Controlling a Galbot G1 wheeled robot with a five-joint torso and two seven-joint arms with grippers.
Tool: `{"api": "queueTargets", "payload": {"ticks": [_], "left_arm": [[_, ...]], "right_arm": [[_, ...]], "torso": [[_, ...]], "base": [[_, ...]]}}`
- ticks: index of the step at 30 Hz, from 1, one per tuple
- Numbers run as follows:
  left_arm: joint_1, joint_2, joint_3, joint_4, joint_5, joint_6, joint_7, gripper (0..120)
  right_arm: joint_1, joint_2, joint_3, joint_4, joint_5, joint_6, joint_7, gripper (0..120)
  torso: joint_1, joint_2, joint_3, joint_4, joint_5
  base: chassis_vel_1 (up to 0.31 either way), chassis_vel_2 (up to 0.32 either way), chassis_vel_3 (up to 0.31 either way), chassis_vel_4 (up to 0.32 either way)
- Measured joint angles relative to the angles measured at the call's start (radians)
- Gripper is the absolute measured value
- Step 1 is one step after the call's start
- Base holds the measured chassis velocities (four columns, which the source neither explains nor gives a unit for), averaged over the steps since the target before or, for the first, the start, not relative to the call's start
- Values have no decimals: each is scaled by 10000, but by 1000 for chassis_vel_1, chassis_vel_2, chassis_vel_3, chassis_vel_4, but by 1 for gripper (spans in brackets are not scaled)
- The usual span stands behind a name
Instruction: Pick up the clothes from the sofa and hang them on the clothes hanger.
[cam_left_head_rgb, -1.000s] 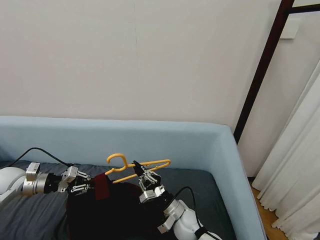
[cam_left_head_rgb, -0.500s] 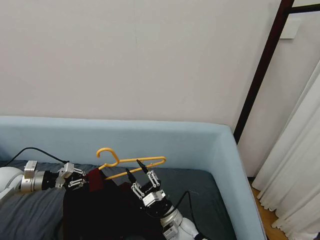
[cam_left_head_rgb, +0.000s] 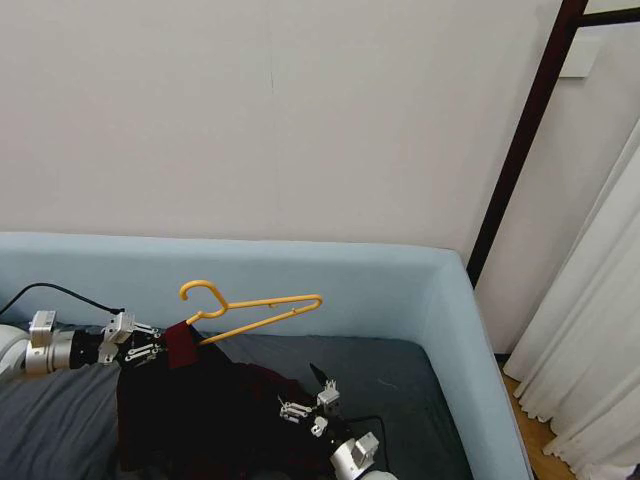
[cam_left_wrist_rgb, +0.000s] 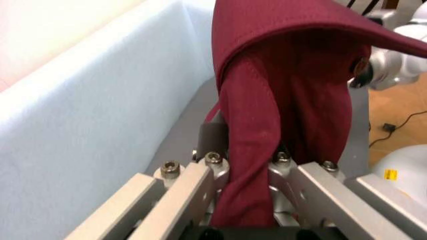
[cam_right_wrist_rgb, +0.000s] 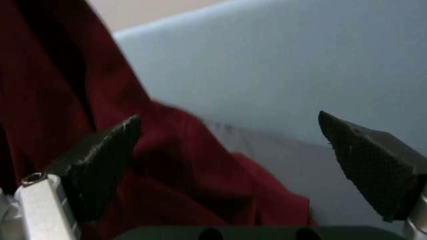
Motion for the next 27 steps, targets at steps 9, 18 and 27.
{"api": "queueTargets", "payload": {"ticks": [9, 18, 27], "left_arm": [[611, 122, -652, -377, -189, 12, -97, 2], [1166, 12, -1209, -462, -189, 6, -122, 2], [1417, -21, -1427, -409, -160, -127, -102, 2]], "right_arm": [[-4, 731, -813, -450, -352, 68, -489, 100], [-145, 1621, -1754, -384, -4523, -1581, 4374, 100], [-108, 2069, -2019, -399, -4128, -1979, 5255, 95]], "torso": [[0, 0, 0, -1, -2], [0, 0, 0, -1, -3], [0, 0, 0, 0, -2]], "base": [[0, 0, 0, 0], [0, 0, 0, 0], [0, 0, 0, 0]]}}
